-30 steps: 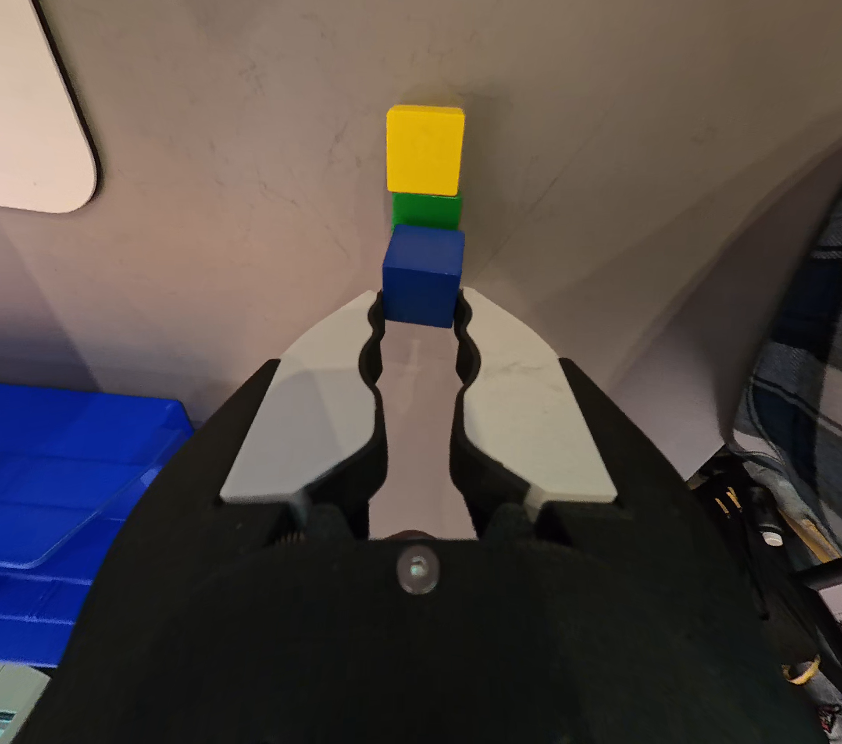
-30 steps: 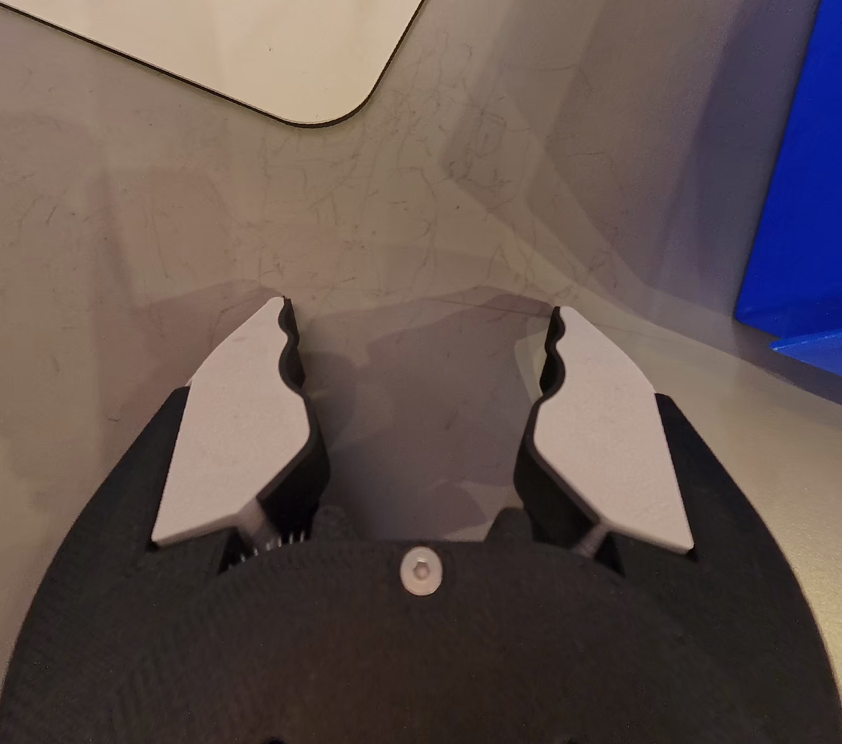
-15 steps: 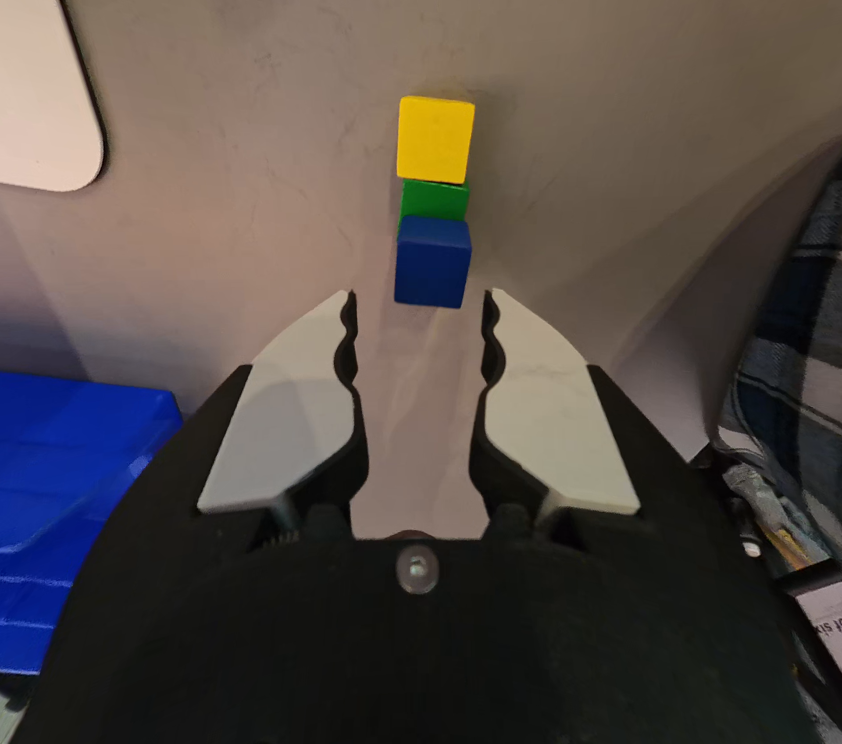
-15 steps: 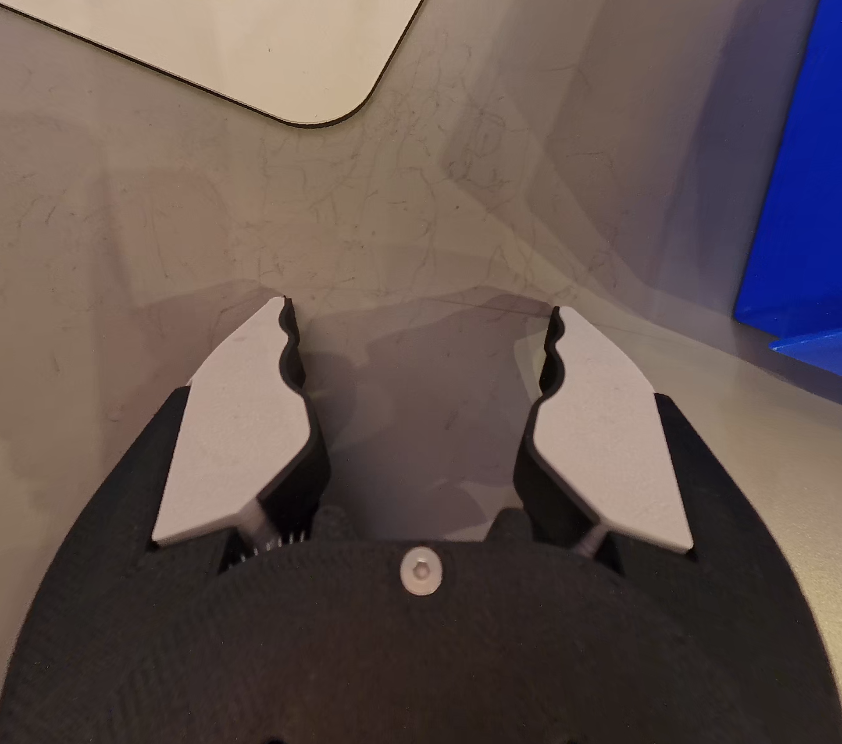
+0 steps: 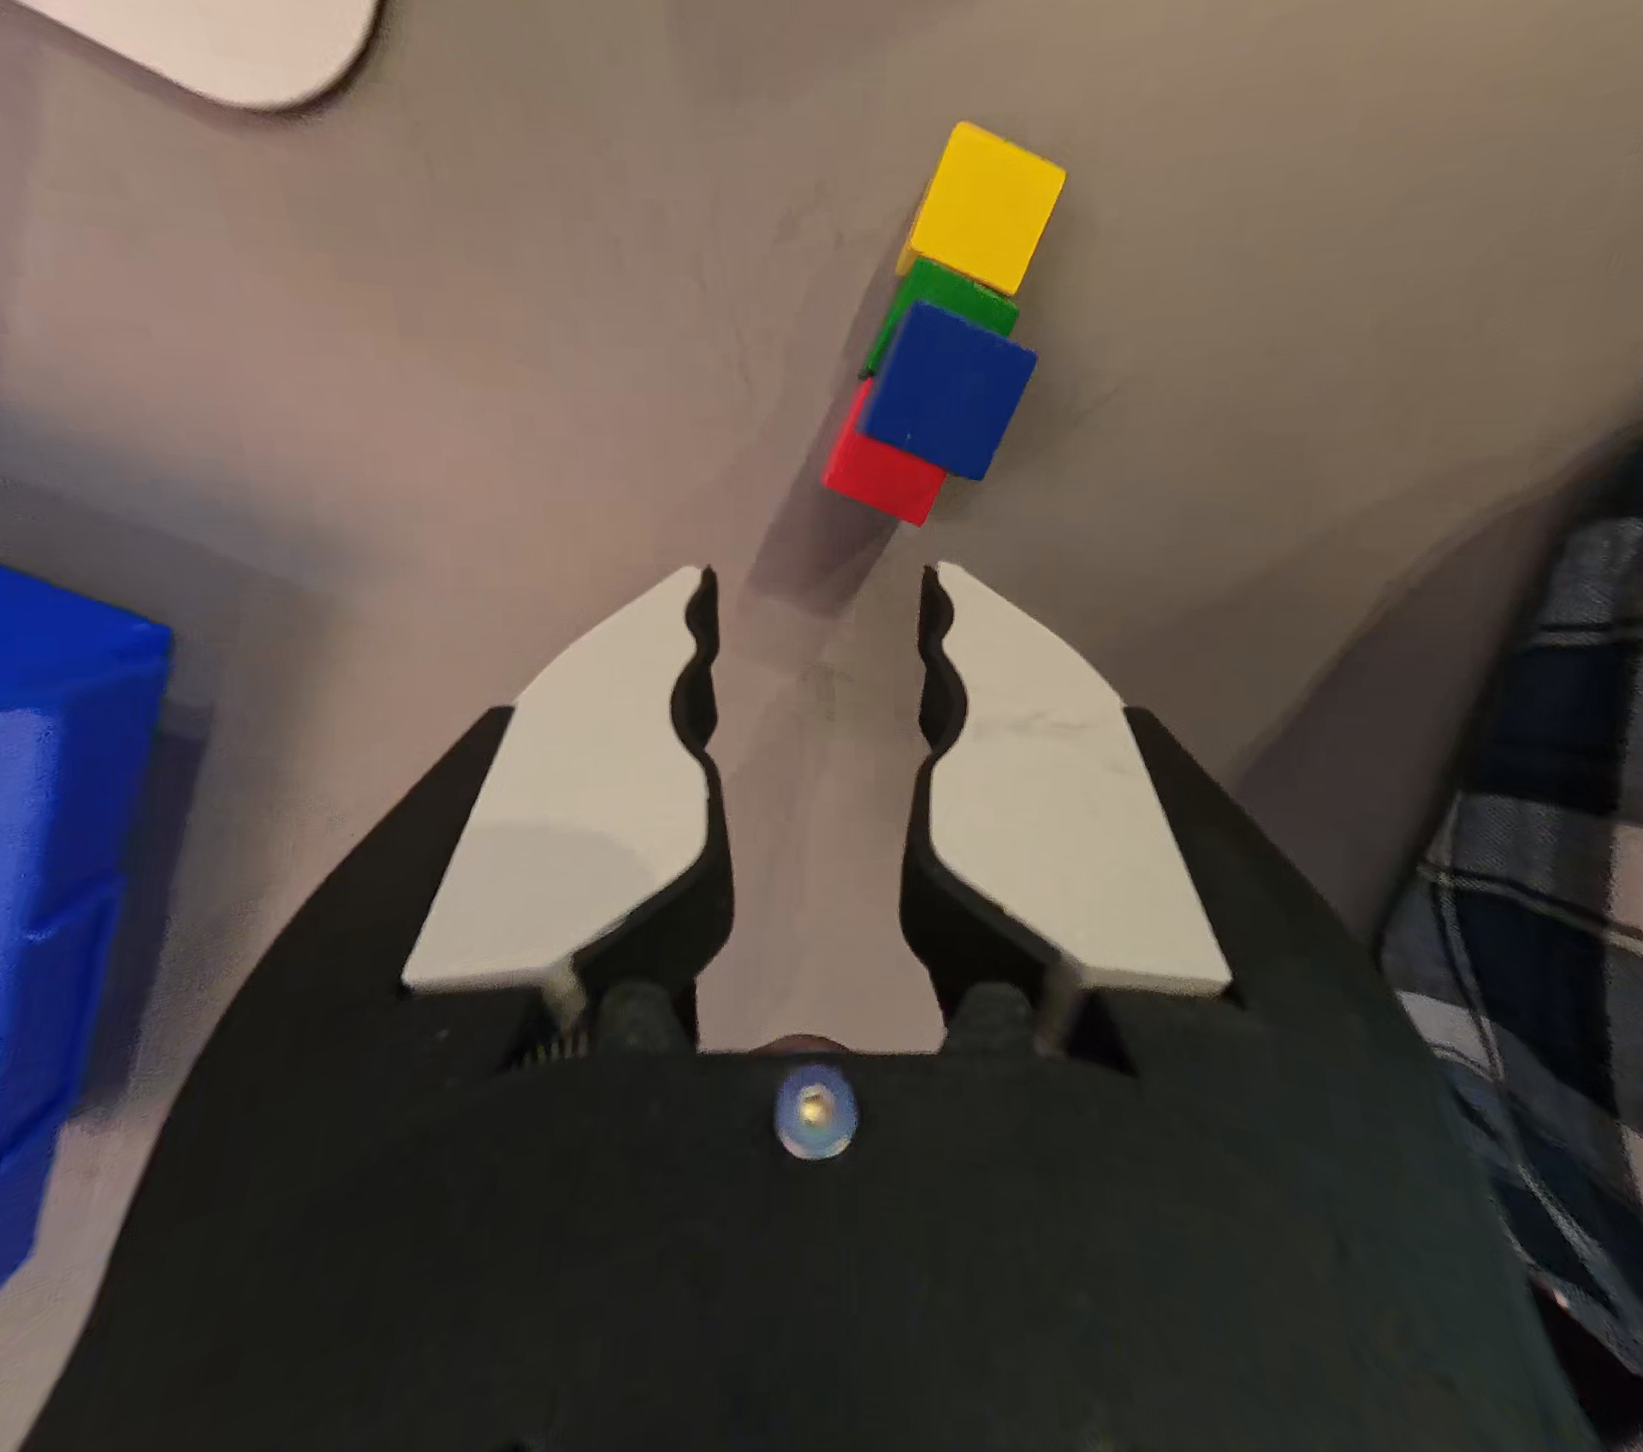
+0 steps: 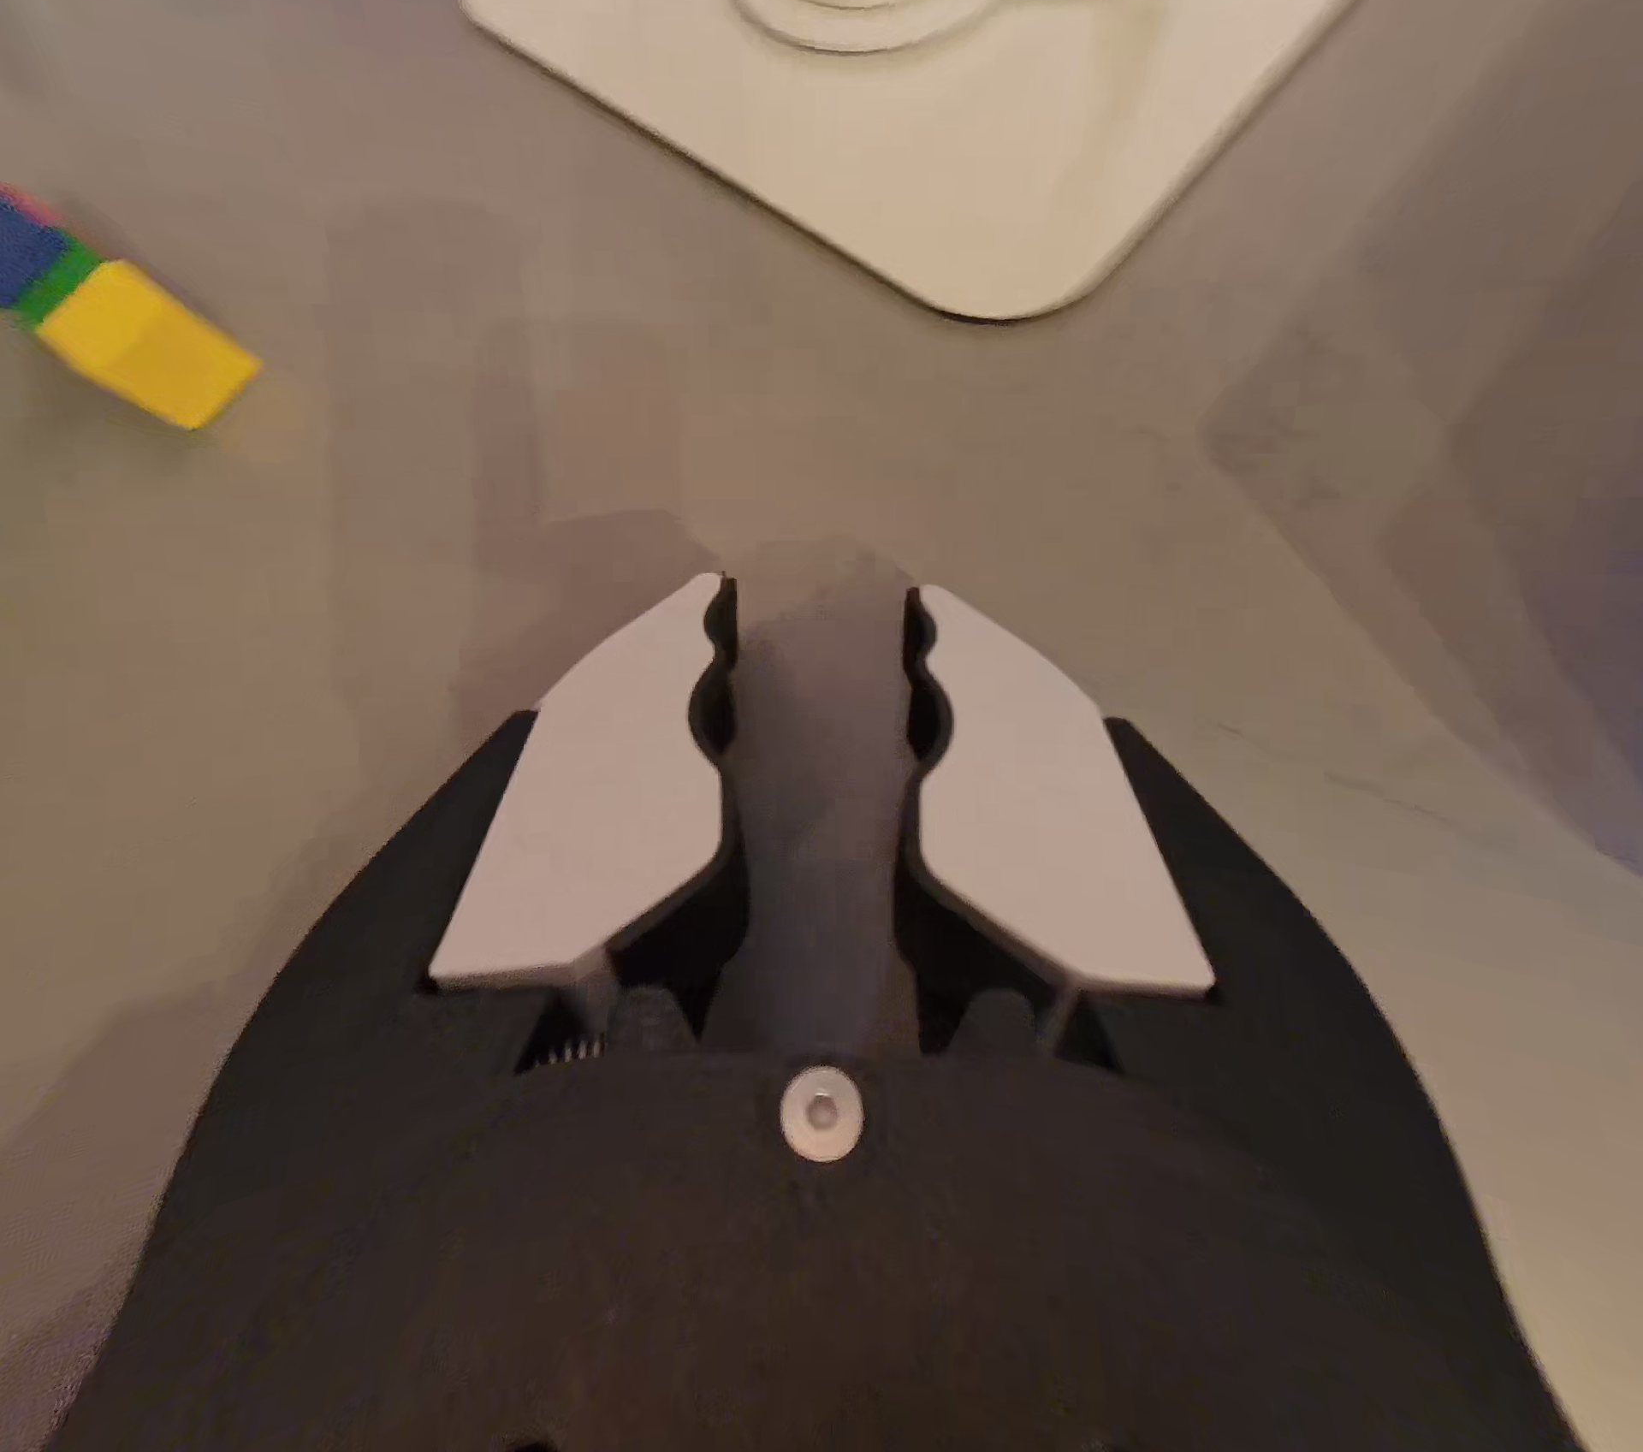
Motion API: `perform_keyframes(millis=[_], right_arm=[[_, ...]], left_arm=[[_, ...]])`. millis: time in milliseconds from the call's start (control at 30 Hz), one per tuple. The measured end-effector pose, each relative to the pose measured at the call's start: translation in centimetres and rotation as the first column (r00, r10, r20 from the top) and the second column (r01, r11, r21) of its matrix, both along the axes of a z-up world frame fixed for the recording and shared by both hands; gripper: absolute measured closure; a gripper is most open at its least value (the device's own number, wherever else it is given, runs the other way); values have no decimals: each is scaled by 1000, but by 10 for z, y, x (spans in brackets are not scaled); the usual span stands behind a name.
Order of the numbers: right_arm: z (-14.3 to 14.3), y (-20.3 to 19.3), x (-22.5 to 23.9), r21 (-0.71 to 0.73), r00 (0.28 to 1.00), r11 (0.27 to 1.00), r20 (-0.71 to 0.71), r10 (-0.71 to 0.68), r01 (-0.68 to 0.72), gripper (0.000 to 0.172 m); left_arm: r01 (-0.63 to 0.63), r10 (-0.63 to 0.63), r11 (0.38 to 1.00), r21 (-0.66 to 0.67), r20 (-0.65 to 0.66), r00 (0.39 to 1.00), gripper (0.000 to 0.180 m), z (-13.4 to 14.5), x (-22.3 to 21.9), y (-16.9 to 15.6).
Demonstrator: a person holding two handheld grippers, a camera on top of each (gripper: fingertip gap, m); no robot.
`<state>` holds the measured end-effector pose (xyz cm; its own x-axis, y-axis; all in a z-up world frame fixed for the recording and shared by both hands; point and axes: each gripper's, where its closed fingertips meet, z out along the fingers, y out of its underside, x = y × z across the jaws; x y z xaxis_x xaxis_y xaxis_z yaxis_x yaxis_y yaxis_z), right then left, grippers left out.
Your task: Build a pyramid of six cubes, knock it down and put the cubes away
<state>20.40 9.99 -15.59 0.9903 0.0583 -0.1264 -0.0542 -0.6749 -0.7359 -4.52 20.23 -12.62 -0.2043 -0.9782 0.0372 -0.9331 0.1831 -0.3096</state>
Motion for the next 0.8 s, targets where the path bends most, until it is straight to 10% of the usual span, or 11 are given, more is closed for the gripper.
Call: perform_keyframes(millis=[33, 333, 800], right_arm=[[1, 3, -15, 3, 998, 999, -13, 54, -54, 136], [0, 30, -124, -3, 934, 935, -41, 355, -356, 168], [0, 54, -170, -2, 894, 897, -83, 439, -441, 172]], left_arm=[[-11, 11, 1000, 1, 6, 1000, 139, -5, -2, 0], [-53, 55, 998, -40, 58, 997, 158, -28, -6, -10], [-32, 36, 999, -41, 100, 994, 169, -38, 1, -17]])
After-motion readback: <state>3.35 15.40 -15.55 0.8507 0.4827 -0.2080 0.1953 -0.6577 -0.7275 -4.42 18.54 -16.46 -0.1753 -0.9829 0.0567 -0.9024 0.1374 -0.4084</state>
